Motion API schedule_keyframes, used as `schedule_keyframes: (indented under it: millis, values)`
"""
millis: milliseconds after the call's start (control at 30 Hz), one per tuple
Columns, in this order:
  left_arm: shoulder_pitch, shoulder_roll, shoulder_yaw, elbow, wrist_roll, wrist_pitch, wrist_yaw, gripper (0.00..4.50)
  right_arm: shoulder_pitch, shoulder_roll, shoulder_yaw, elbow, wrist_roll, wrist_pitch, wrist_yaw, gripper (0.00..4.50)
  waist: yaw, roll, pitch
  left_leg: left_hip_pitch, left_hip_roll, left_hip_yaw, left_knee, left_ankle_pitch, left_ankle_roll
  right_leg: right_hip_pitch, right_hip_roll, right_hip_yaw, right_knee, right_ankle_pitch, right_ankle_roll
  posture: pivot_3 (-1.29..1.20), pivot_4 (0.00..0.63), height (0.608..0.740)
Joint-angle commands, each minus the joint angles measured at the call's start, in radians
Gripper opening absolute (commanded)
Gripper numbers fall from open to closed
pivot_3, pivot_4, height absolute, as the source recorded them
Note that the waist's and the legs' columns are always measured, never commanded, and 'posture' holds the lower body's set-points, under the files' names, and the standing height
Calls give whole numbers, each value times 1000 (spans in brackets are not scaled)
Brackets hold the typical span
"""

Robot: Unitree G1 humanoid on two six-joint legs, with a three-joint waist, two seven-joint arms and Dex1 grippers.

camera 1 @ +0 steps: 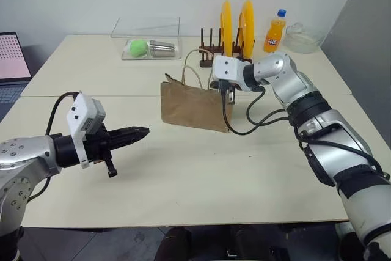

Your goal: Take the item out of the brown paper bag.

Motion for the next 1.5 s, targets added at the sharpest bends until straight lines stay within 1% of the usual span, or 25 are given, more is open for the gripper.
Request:
schedule_keyframes:
  millis: [33,200,300,400,600,733,867,933,967,1033,1133,1167,1233,1267,1400,1500]
  values:
    - [11,28,36,-4,-13,-23,-21,0,62,-41,-24,-211,54,50,130,28,2,0,0,0,0,-1,0,0,0,0,0,0,0,0,0,0,150,740]
    - [30,54,41,-5,-20,-27,-53,0,183,-107,-25,-490,109,174,244,28,2,1,0,0,0,-1,0,0,0,0,0,-1,0,0,0,0,150,740]
    - [48,72,44,-10,-24,-30,-80,0,263,-143,-17,-618,117,229,266,28,2,1,0,0,0,-1,0,0,0,0,0,-1,0,0,0,0,150,740]
    - [58,83,47,-12,-27,-34,-95,0,321,-155,-14,-681,108,254,252,28,2,1,1,1,0,-1,0,0,0,0,0,-1,0,0,0,0,150,740]
    - [99,116,44,-27,-17,-45,-152,0,367,-154,-59,-757,136,317,206,28,2,2,1,0,0,-1,0,0,0,0,0,-1,0,0,0,0,150,740]
    - [115,141,31,-11,42,-114,-187,0,408,-169,-141,-849,213,364,181,28,3,2,1,0,0,-1,0,0,0,0,0,-1,0,-1,-1,0,150,740]
    - [78,161,-29,14,122,-230,-215,0,473,-216,-242,-980,330,462,174,28,11,3,2,0,0,-1,0,0,0,0,0,-1,-1,-1,-1,0,150,740]
    - [53,178,-85,27,175,-304,-243,0,559,-260,-284,-1084,386,510,171,378,17,2,1,0,0,-1,0,0,0,1,0,-1,-1,-1,-1,0,150,740]
    - [50,187,-109,26,186,-330,-270,397,604,-279,-299,-1134,413,539,167,615,21,2,1,0,0,-2,0,0,0,1,0,-2,-1,-1,-1,0,150,740]
    - [58,200,-143,23,202,-379,-323,907,671,-305,-315,-1202,449,580,150,1295,24,3,2,0,0,-1,-1,0,0,1,0,-1,-2,-1,-1,0,150,740]
    - [66,209,-225,39,266,-516,-414,1789,794,-347,-322,-1294,469,602,118,2303,23,4,2,0,0,0,-1,0,0,0,-1,-1,-2,-1,-1,0,150,740]
    - [67,210,-239,52,282,-551,-433,2081,808,-356,-316,-1310,472,610,109,2655,23,4,2,0,0,0,-1,0,0,0,-1,-1,-2,-2,0,0,150,740]
    - [86,206,-269,102,353,-700,-480,2694,834,-375,-303,-1341,467,618,93,3359,21,5,3,0,0,1,-1,0,0,0,0,-1,-1,-4,2,0,150,740]
    - [103,206,-280,124,377,-766,-508,2706,851,-382,-299,-1361,469,628,82,3629,20,5,3,0,0,1,-1,0,0,0,0,-1,-1,-4,2,0,150,740]
    - [161,180,-316,171,421,-948,-562,2706,918,-378,-285,-1434,476,679,9,3629,24,5,3,1,1,1,-1,0,0,0,0,-2,-1,-5,3,0,150,740]
    - [151,154,-369,215,474,-1082,-567,2706,950,-375,-276,-1466,486,712,-36,3629,27,5,3,0,1,1,-1,0,0,0,0,-2,-2,-5,3,0,150,740]
